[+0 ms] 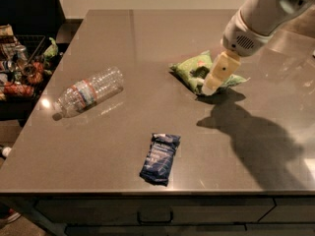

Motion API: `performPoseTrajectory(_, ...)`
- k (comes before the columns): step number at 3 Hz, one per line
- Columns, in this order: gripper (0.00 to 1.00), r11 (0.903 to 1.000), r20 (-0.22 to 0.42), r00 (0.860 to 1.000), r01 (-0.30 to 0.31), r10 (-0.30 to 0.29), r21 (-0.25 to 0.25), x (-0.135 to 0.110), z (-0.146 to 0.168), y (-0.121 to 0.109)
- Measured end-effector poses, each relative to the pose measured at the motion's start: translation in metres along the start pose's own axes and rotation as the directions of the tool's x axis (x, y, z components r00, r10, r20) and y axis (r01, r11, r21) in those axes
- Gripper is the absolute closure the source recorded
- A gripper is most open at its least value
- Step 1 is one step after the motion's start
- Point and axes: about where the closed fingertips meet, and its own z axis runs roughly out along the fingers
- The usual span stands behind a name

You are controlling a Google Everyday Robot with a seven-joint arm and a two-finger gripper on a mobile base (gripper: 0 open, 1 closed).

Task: Move green jalapeno chip bag near water bottle

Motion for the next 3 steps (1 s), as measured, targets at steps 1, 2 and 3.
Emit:
performPoseTrajectory(1, 0.0, 0.9994, -0.01, 0.999, -0.034, 0.034, 0.001, -0.003, 0.023, -0.015)
performPoseTrajectory(2, 0.0, 0.9983, -0.039, 0.998, -0.057, 0.056, -0.01, 0.0, 0.045, -0.025)
performPoseTrajectory(3, 0.13, 0.9968, -0.063, 0.995, -0.076, 0.074, -0.028, 0.002, 0.058, -0.03)
